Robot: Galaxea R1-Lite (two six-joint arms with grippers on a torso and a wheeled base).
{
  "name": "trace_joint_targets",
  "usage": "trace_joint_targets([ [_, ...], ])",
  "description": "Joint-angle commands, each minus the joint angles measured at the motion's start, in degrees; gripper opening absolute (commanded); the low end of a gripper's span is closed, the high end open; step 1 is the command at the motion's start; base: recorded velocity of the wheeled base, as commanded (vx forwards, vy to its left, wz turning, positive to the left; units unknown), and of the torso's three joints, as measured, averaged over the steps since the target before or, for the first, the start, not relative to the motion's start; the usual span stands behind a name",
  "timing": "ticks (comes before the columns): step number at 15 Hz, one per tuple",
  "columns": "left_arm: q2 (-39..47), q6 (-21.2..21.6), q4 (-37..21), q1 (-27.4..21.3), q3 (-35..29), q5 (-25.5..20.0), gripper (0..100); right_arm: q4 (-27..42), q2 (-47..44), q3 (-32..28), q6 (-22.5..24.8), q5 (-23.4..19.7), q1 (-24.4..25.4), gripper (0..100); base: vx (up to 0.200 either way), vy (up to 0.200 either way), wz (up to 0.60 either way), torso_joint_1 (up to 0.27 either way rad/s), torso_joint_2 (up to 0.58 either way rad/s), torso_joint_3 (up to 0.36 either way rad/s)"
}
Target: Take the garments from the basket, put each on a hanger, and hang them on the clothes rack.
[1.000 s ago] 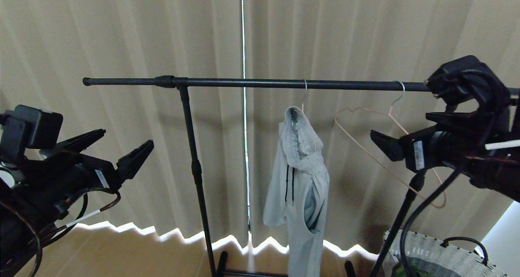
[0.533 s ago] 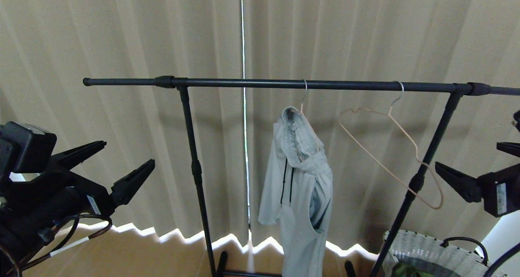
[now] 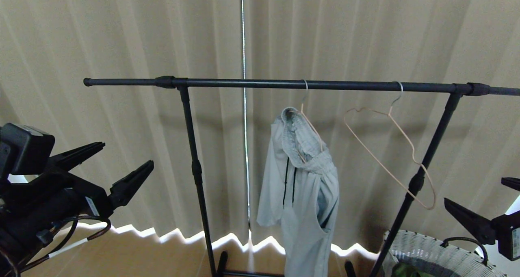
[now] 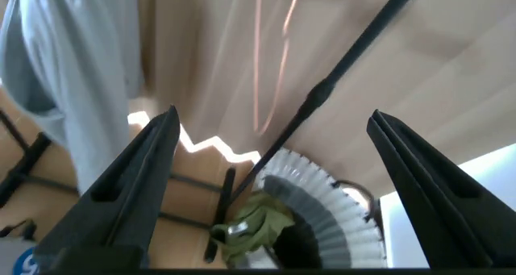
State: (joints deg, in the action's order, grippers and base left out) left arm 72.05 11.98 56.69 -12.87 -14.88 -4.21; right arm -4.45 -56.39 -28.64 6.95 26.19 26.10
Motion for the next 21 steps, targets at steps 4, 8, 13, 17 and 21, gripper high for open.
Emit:
trace_joint_targets([
  [4, 3.2, -0.6, 0.1, 1.3, 1.0, 0.0, 100, 0.0, -2.0, 3.8, -8.6, -6.0, -0.1, 100, 0.0, 0.0, 0.0, 0.0, 0.0, 0.0],
  [8, 5.5, -1.2, 0.2, 1.4, 1.2, -0.1, 100, -5.3, -12.0, 4.0, -8.9, -6.5, -5.3, 100, 0.0, 0.0, 0.0, 0.0, 0.0, 0.0],
  [13, 7.4, -0.9, 0.4, 0.8, 1.1, -0.2, 100, -14.7, -14.9, 8.4, -4.4, -6.4, -10.7, 100, 0.0, 0.0, 0.0, 0.0, 0.0, 0.0],
  [17, 8.8, -0.9, 0.4, -0.2, 1.0, -1.7, 100, -15.1, -12.2, 10.3, -3.8, -6.2, -10.8, 100, 0.0, 0.0, 0.0, 0.0, 0.0, 0.0],
  [21, 9.6, -0.7, 0.4, -0.2, 1.3, -1.9, 100, -15.2, -10.5, 11.0, -3.4, -6.1, -10.5, 100, 0.0, 0.0, 0.0, 0.0, 0.0, 0.0],
])
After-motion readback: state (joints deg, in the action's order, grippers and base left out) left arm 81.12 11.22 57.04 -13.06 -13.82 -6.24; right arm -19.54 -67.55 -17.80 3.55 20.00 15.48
